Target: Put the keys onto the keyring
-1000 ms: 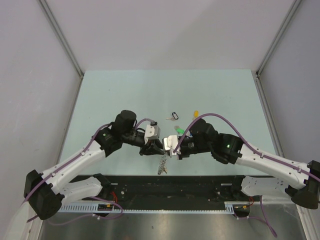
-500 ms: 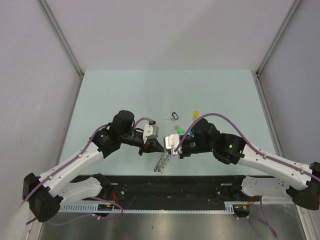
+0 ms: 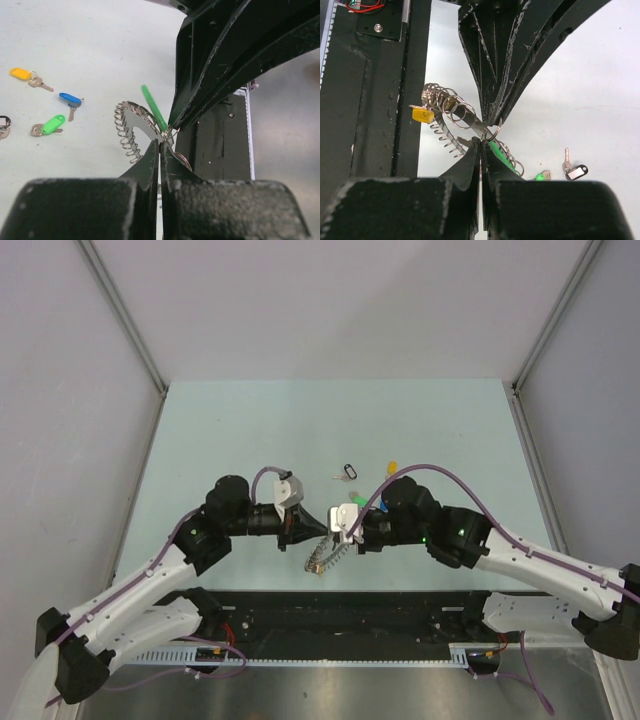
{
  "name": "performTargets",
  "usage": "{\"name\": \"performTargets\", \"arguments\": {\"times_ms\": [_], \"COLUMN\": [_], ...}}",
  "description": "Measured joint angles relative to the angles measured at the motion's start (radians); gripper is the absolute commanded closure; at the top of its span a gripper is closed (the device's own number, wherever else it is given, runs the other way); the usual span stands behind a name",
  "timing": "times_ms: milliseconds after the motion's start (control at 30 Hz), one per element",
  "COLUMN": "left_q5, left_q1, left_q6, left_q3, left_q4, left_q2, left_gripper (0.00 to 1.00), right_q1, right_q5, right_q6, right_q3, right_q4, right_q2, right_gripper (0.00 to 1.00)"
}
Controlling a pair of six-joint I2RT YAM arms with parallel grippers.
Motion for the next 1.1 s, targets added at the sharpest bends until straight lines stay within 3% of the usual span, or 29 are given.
{"name": "performTargets", "arguments": {"times_ms": [100,200,233,333,500,700,800,1100], "left_q5": [-0.04,-0.089,-0.109,-0.188,-0.305,-0.479,-0.575,-0.885], "left_q1": [0.0,-0.001,-0.001,0.0,0.0,0.002,0.004,0.014], "left_q6": [-0.04,-0.066,-0.072,-0.088,-0.1,-0.097,-0.096,-0.099], "left_q3": [-0.018,-0.035,-0.044,-0.066,-0.08,-0.08,-0.08,-0.078], "left_q4": [0.03,0.056,0.064,0.087,0.081,0.019,-0.029,-0.171], "left_q2": [-0.022,-0.043,-0.05,-0.075,-0.131,-0.224,-0.262,-0.367], "left_gripper": [0.99,0.78,0.63,0.47,0.37,0.09,0.0,0.0], "right_q1": [-0.004,-0.009,-0.011,-0.011,-0.018,-0.085,-0.17,-0.575], "right_q5": [0.011,0.025,0.027,0.027,0.039,0.063,0.09,0.34], "right_q6": [0.007,0.017,0.023,0.037,0.072,0.127,0.168,0.367], "right_q3": [0.0,0.0,0.0,-0.002,-0.014,-0.014,-0.014,-0.014], "right_q4": [0.012,0.033,0.039,0.038,0.038,0.045,0.045,0.085], "right_q2": [0.005,0.01,0.013,0.029,0.045,0.045,0.045,0.05], "right_gripper": [1.0,1.0,1.0,1.0,1.0,1.0,1.0,1.0]}}
